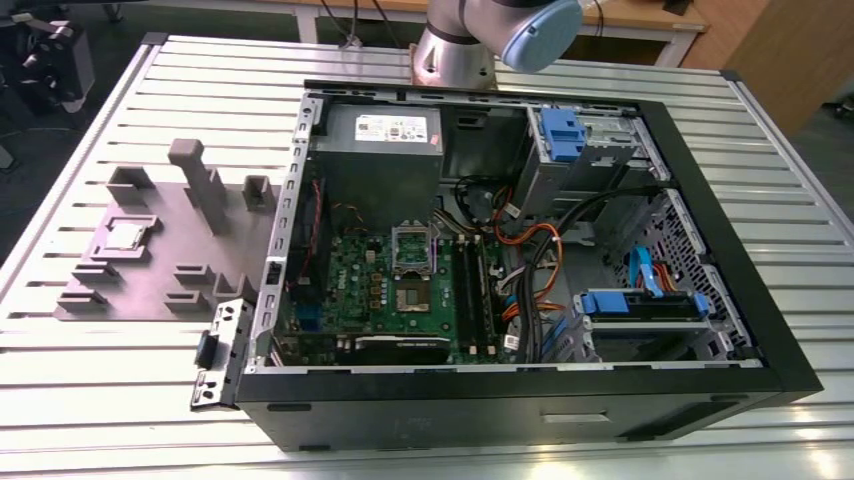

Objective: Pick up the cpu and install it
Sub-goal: 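Pick up the cpu and move it towards the insertion slot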

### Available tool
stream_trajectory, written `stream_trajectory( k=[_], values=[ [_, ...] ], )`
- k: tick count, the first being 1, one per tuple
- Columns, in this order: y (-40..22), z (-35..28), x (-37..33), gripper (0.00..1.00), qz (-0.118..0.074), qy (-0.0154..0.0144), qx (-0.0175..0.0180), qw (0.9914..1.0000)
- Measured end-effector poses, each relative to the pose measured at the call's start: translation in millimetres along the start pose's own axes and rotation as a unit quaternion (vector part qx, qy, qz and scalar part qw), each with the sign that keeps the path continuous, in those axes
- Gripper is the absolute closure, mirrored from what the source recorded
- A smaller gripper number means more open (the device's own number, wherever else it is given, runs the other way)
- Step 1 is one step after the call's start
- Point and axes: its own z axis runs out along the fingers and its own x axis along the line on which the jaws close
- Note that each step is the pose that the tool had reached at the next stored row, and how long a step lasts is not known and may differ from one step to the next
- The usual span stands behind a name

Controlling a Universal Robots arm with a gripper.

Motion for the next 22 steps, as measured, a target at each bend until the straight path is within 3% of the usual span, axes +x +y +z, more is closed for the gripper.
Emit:
stream_trajectory(
  k=[22],
  values=[
    [-0.3, 7.1, 0.0, 0.47, 0.000, 0.0001, -0.0003, 1.00000]
  ],
)
